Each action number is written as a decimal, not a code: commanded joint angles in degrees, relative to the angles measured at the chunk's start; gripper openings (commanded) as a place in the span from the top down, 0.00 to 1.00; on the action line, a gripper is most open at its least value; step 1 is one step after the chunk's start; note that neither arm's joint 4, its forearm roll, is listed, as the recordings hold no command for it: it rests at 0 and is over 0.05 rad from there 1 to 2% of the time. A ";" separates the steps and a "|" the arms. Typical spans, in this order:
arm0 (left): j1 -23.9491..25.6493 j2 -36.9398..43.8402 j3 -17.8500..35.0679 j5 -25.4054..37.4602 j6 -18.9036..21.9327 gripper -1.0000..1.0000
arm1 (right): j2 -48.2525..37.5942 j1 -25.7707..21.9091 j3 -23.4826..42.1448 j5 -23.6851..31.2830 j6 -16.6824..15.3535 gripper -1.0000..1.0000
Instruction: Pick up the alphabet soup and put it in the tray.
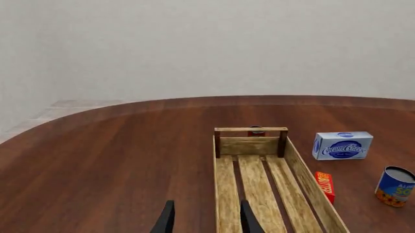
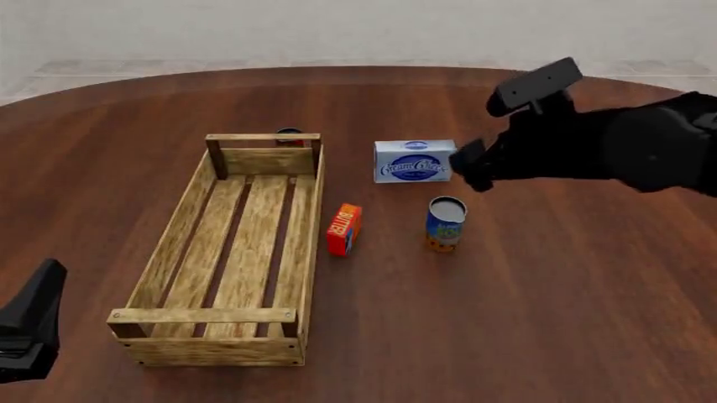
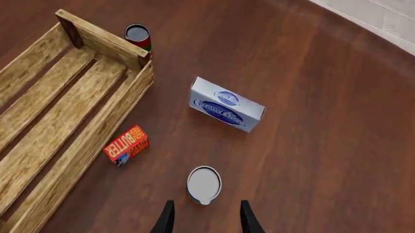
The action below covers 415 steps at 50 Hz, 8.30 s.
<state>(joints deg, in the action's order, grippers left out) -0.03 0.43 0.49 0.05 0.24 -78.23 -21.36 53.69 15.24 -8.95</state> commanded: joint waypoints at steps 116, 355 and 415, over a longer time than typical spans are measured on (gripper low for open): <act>0.01 -0.29 0.01 0.26 0.05 0.00 | -20.83 0.86 -0.10 -11.28 2.93 0.00; -0.01 -0.29 0.01 0.28 -0.03 0.00 | -15.72 -24.02 21.39 4.01 3.39 1.00; 0.01 -0.29 0.01 0.26 0.05 0.00 | -30.54 -30.08 33.15 2.71 5.86 1.00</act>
<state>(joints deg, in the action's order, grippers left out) -0.03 0.33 0.65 0.30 0.25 -106.49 -51.15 85.05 18.76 -4.54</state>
